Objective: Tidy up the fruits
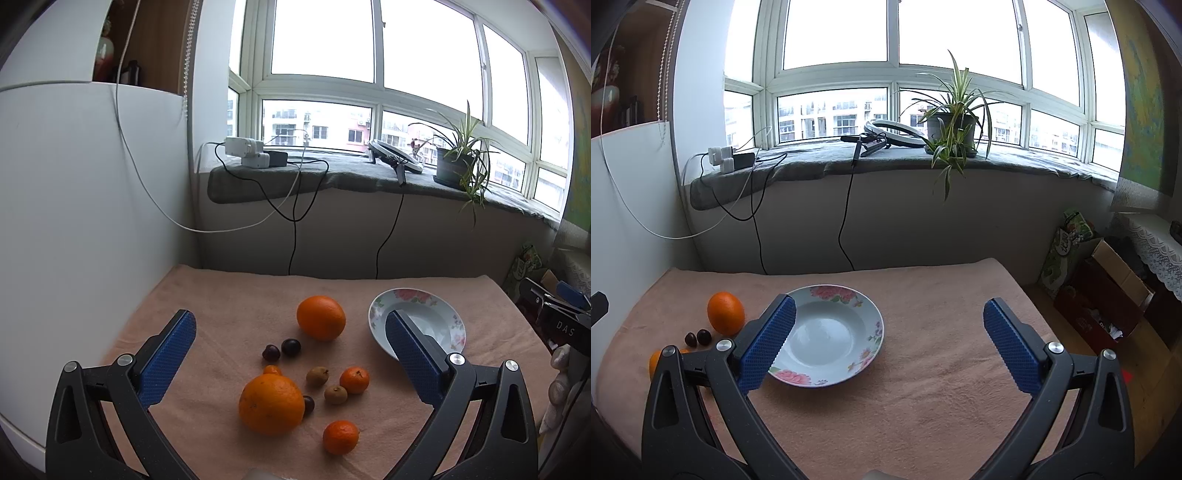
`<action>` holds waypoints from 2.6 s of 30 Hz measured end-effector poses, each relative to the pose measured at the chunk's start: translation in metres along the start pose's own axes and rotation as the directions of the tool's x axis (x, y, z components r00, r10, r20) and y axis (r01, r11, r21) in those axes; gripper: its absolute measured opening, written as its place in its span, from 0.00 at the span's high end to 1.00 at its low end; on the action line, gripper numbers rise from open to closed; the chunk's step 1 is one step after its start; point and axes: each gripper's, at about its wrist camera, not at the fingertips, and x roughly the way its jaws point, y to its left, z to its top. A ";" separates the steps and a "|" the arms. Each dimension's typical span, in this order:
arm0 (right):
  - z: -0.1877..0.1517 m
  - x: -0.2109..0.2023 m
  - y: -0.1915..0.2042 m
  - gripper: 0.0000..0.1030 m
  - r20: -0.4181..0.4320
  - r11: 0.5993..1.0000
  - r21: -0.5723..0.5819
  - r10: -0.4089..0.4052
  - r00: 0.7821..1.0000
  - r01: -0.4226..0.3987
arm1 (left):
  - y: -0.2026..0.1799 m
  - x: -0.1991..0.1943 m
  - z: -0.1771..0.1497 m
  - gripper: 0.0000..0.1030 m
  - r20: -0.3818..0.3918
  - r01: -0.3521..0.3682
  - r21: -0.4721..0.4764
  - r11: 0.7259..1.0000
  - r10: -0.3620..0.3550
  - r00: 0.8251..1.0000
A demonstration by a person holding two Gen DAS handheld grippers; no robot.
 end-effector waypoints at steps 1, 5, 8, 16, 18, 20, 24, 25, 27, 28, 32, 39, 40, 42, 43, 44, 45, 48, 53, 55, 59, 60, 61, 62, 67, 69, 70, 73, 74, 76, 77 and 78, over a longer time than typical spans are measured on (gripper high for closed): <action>0.000 0.000 0.000 0.00 0.000 1.000 0.000 0.000 1.000 0.000 | 0.000 0.000 0.000 0.01 0.000 0.001 0.000 1.000 -0.001 1.000; 0.000 0.000 0.000 0.00 -0.001 1.000 0.000 0.001 1.000 -0.001 | 0.000 0.000 0.000 0.01 -0.002 0.002 0.001 1.000 -0.002 1.000; -0.001 0.000 0.000 0.00 -0.001 1.000 0.001 0.002 1.000 -0.002 | 0.000 0.000 0.000 0.01 -0.002 0.002 0.001 1.000 -0.002 1.000; -0.002 0.000 0.002 0.00 -0.003 1.000 0.001 0.005 1.000 -0.005 | 0.000 0.000 -0.001 0.01 -0.004 0.003 -0.002 1.000 -0.003 1.000; -0.003 0.000 0.003 0.00 -0.004 1.000 -0.001 0.007 1.000 -0.007 | 0.000 0.001 -0.001 0.01 -0.004 0.003 -0.002 1.000 -0.003 1.000; -0.003 0.001 0.003 0.00 -0.006 1.000 -0.002 0.010 1.000 -0.010 | 0.001 0.001 -0.001 0.01 -0.005 0.003 -0.001 1.000 -0.003 1.000; -0.005 0.003 0.006 0.00 -0.014 1.000 -0.005 0.019 1.000 -0.019 | 0.002 0.002 -0.002 0.01 -0.009 0.004 -0.003 1.000 -0.004 1.000; -0.005 0.004 0.007 0.00 -0.015 1.000 -0.007 0.021 1.000 -0.021 | 0.002 0.002 -0.002 0.01 -0.011 0.005 -0.004 1.000 -0.005 1.000; -0.004 0.006 0.008 0.00 -0.017 1.000 -0.010 0.024 1.000 -0.025 | 0.004 0.003 -0.002 0.01 -0.013 0.004 -0.005 1.000 -0.005 1.000; -0.005 0.007 0.009 0.00 -0.018 1.000 -0.013 0.026 0.999 -0.026 | 0.004 0.004 -0.003 0.01 -0.014 0.005 -0.007 1.000 -0.005 1.000; -0.006 0.010 0.011 0.00 -0.025 0.999 -0.019 0.032 0.999 -0.032 | 0.006 0.006 -0.004 0.01 -0.020 0.006 -0.009 1.000 -0.007 1.000; -0.008 0.017 0.015 0.00 -0.040 0.998 -0.029 0.049 0.998 -0.050 | 0.013 0.012 -0.006 0.01 -0.034 0.003 -0.019 1.000 -0.004 0.999; -0.007 0.019 0.016 0.00 -0.042 0.998 -0.030 0.053 0.998 -0.054 | 0.014 0.013 -0.006 0.01 -0.037 0.001 -0.024 1.000 -0.002 0.999; -0.008 0.020 0.017 0.00 -0.046 0.997 -0.030 0.064 0.997 -0.066 | 0.019 0.015 -0.007 0.01 -0.043 -0.007 -0.033 0.999 0.005 0.999; -0.008 0.021 0.018 0.00 -0.048 0.997 -0.030 0.070 0.996 -0.071 | 0.020 0.016 -0.007 0.01 -0.045 -0.009 -0.036 0.999 0.008 0.999; -0.008 0.022 0.019 0.00 -0.050 0.996 -0.031 0.078 0.996 -0.080 | 0.022 0.017 -0.008 0.01 -0.046 -0.011 -0.038 0.999 0.010 0.999; -0.008 0.024 0.020 0.00 -0.054 0.995 -0.032 0.088 0.995 -0.090 | 0.024 0.017 -0.008 0.01 -0.047 -0.014 -0.039 0.999 0.013 0.999; -0.008 0.028 0.025 0.00 -0.063 0.991 -0.039 0.123 0.990 -0.125 | 0.029 0.018 -0.010 0.01 -0.054 -0.014 -0.042 0.999 0.012 0.998; -0.006 0.034 0.036 0.00 -0.083 0.980 -0.064 0.185 0.979 -0.191 | 0.037 0.021 -0.018 0.04 -0.081 -0.005 -0.059 0.998 0.000 0.997; -0.005 0.038 0.042 0.00 -0.090 0.975 -0.072 0.202 0.975 -0.209 | 0.040 0.021 -0.022 0.05 -0.092 -0.005 -0.061 0.998 -0.001 0.996; -0.005 0.042 0.054 0.00 -0.101 0.968 -0.097 0.221 0.970 -0.231 | 0.047 0.022 -0.027 0.09 -0.110 -0.006 -0.074 0.997 -0.002 0.994; -0.004 0.043 0.056 0.00 -0.106 0.966 -0.099 0.229 0.968 -0.239 | 0.049 0.022 -0.028 0.09 -0.114 -0.010 -0.075 0.997 0.002 0.994; -0.005 0.044 0.058 0.00 -0.109 0.963 -0.101 0.239 0.965 -0.250 | 0.051 0.021 -0.030 0.09 -0.117 -0.015 -0.076 0.997 0.006 0.993; -0.005 0.045 0.060 0.00 -0.115 0.960 -0.104 0.248 0.962 -0.260 | 0.052 0.020 -0.032 0.09 -0.121 -0.017 -0.078 0.997 0.008 0.993; -0.007 0.050 0.072 0.00 -0.148 0.942 -0.119 0.295 0.944 -0.313 | 0.062 0.022 -0.041 0.09 -0.151 -0.026 -0.093 0.995 0.012 0.989; -0.007 0.052 0.078 0.00 -0.166 0.931 -0.118 0.323 0.932 -0.344 | 0.065 0.024 -0.044 0.10 -0.163 -0.028 -0.102 0.994 0.011 0.987; -0.007 0.054 0.080 0.00 -0.177 0.925 -0.116 0.339 0.924 -0.362 | 0.067 0.024 -0.046 0.10 -0.168 -0.026 -0.109 0.994 0.007 0.986; -0.010 0.061 0.093 0.00 -0.233 0.887 -0.106 0.418 0.878 -0.450 | 0.070 0.026 -0.052 0.10 -0.186 -0.008 -0.130 0.991 -0.016 0.982; -0.011 0.062 0.098 0.00 -0.250 0.875 -0.105 0.437 0.864 -0.473 | 0.070 0.026 -0.055 0.10 -0.192 -0.001 -0.134 0.991 -0.025 0.981; -0.015 0.067 0.109 0.00 -0.286 0.848 -0.098 0.478 0.831 -0.521 | 0.070 0.028 -0.061 0.10 -0.206 0.018 -0.145 0.989 -0.048 0.977; -0.017 0.070 0.114 0.00 -0.307 0.833 -0.091 0.498 0.811 -0.546 | 0.070 0.030 -0.064 0.10 -0.215 0.027 -0.151 0.988 -0.060 0.975; -0.020 0.073 0.120 0.00 -0.328 0.816 -0.084 0.519 0.789 -0.572 | 0.069 0.031 -0.067 0.11 -0.224 0.035 -0.158 0.987 -0.070 0.972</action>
